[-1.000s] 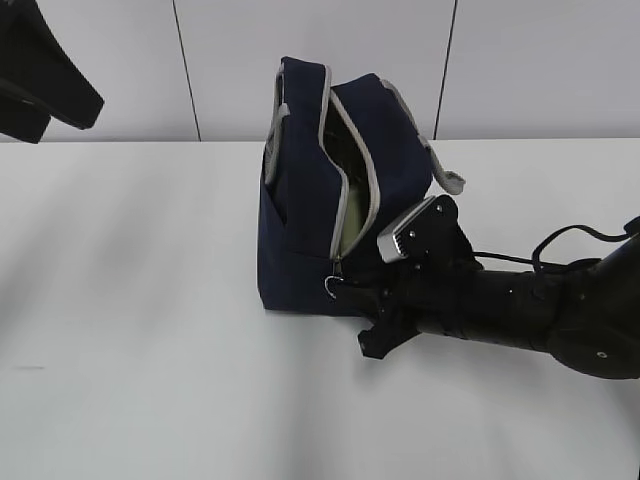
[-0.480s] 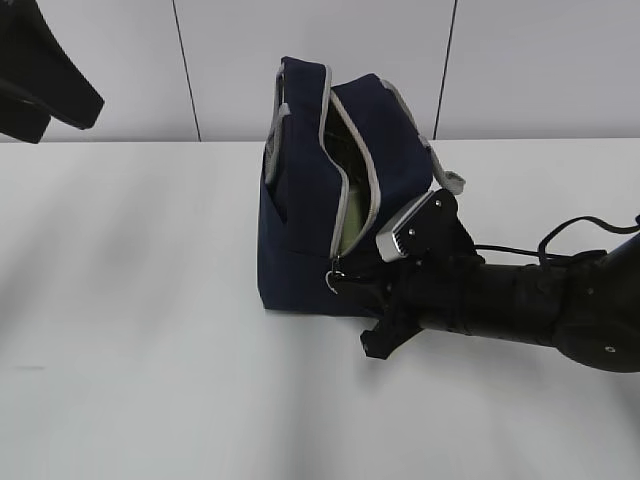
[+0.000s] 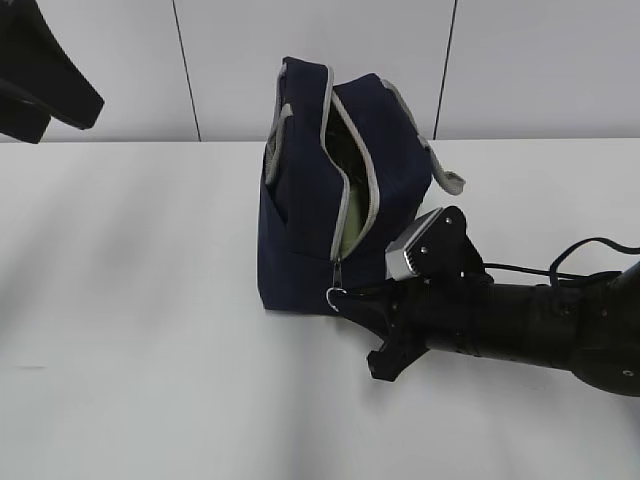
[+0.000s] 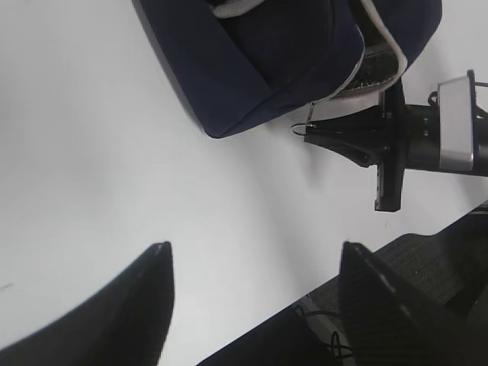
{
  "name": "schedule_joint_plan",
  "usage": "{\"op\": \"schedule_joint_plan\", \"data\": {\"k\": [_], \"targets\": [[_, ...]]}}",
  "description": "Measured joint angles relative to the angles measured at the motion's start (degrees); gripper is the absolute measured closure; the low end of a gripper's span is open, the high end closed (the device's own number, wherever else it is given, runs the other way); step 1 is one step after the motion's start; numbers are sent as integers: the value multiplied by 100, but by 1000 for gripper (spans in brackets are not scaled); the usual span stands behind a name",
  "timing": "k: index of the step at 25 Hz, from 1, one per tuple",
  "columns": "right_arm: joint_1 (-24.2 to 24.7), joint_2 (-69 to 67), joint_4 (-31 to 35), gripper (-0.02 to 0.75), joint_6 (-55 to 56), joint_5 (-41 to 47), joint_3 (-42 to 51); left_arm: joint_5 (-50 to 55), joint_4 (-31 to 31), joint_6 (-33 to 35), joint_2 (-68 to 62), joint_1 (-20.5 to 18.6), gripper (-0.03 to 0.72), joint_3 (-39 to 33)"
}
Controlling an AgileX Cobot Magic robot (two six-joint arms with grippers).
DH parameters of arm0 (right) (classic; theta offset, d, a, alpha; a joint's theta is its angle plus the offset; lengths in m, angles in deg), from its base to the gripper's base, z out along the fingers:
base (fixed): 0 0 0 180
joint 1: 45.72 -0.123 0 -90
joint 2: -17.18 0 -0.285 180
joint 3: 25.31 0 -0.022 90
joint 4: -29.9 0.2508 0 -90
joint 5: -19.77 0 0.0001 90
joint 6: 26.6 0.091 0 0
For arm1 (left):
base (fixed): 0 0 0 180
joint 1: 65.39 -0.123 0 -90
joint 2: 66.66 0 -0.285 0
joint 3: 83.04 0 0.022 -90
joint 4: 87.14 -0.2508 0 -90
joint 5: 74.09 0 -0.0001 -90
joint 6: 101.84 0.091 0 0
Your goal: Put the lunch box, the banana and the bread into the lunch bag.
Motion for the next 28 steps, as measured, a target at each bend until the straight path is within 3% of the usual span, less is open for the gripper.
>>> {"op": "schedule_joint_plan", "data": {"k": [14,28], "targets": [[0,577,366,732,-232,-149,30,0,0,0,0,0,201,0],[0,1255,-771,732,1041,121,-26,0,36,0,0,0,201,0]]}}
